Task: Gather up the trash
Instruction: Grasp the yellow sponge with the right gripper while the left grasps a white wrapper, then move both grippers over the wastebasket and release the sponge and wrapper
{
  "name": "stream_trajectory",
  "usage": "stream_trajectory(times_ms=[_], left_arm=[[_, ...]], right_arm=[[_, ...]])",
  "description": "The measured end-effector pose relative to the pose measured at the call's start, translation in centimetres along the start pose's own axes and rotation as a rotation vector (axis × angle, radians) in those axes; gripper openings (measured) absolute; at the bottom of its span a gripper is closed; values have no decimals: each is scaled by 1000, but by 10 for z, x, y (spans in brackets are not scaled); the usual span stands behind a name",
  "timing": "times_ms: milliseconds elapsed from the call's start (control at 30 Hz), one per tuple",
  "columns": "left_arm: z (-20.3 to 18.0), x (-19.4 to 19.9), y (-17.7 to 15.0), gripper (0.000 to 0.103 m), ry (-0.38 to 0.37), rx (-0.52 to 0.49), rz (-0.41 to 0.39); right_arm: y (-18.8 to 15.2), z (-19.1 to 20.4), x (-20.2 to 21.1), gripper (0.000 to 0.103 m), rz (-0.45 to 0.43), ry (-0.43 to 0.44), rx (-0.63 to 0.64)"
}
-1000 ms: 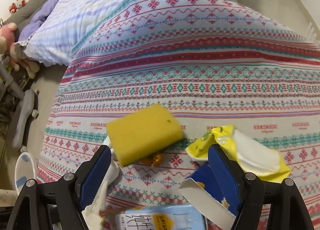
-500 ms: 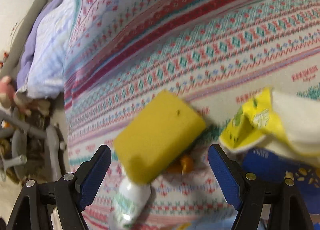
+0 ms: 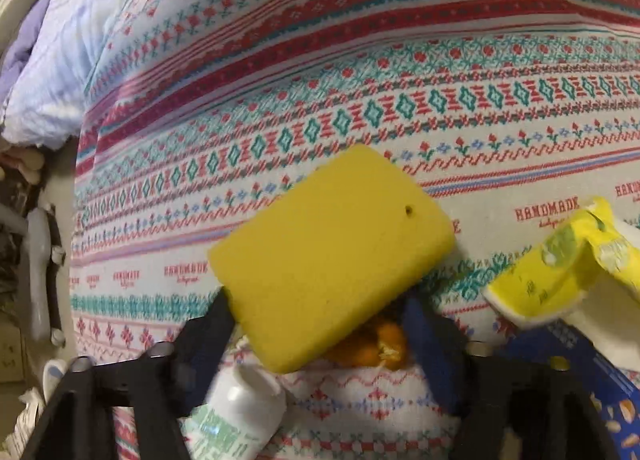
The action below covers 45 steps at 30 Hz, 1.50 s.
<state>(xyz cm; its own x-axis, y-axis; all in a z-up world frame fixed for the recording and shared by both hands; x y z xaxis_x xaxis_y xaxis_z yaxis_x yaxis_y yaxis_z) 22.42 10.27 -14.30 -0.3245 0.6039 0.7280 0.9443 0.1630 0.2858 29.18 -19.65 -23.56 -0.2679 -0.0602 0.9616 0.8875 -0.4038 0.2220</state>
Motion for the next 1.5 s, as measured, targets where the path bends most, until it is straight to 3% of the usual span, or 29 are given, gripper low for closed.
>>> stream_trajectory(times_ms=[333, 600, 700, 833, 900, 1033, 1333, 1433, 1500], left_arm=[[24, 22, 7, 10, 21, 27, -37], [56, 56, 19, 10, 42, 75, -91], [86, 84, 28, 10, 92, 108, -146], [139, 118, 33, 10, 227, 132, -192], [174, 123, 27, 10, 302, 165, -162], [217, 113, 16, 10, 339, 224, -86], [245, 100, 0, 11, 388, 253, 6], [256, 100, -6, 24, 425, 289, 44], [261, 103, -10, 47, 423, 317, 42]], right_arm=[[9, -9, 54, 50, -134, 50, 58], [-2, 14, 65, 48, -144, 116, 106], [-7, 35, 80, 48, -184, 137, 178], [-25, 72, 85, 48, -188, 182, 265], [-37, 93, 88, 48, -196, 196, 326], [-59, 127, 92, 48, -195, 230, 421], [-133, 221, 83, 48, -169, 290, 675], [-154, 243, 77, 48, -163, 289, 746], [-164, 252, 73, 48, -163, 284, 784]])
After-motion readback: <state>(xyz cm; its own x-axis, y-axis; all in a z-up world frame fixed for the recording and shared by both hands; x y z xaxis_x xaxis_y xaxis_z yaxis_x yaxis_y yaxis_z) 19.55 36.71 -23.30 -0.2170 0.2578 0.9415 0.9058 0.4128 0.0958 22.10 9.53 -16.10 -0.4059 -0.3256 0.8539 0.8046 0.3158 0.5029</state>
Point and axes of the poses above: each gripper's, at about its wrist camera, not at the fingertips, and x roughly against the way its jaws point, z to its left, y to its top, the point moved 7 cm from there along -x, roughly the way its jaws point, and after that the axes turned 14 degrees about -y, right-handed, at the moved point
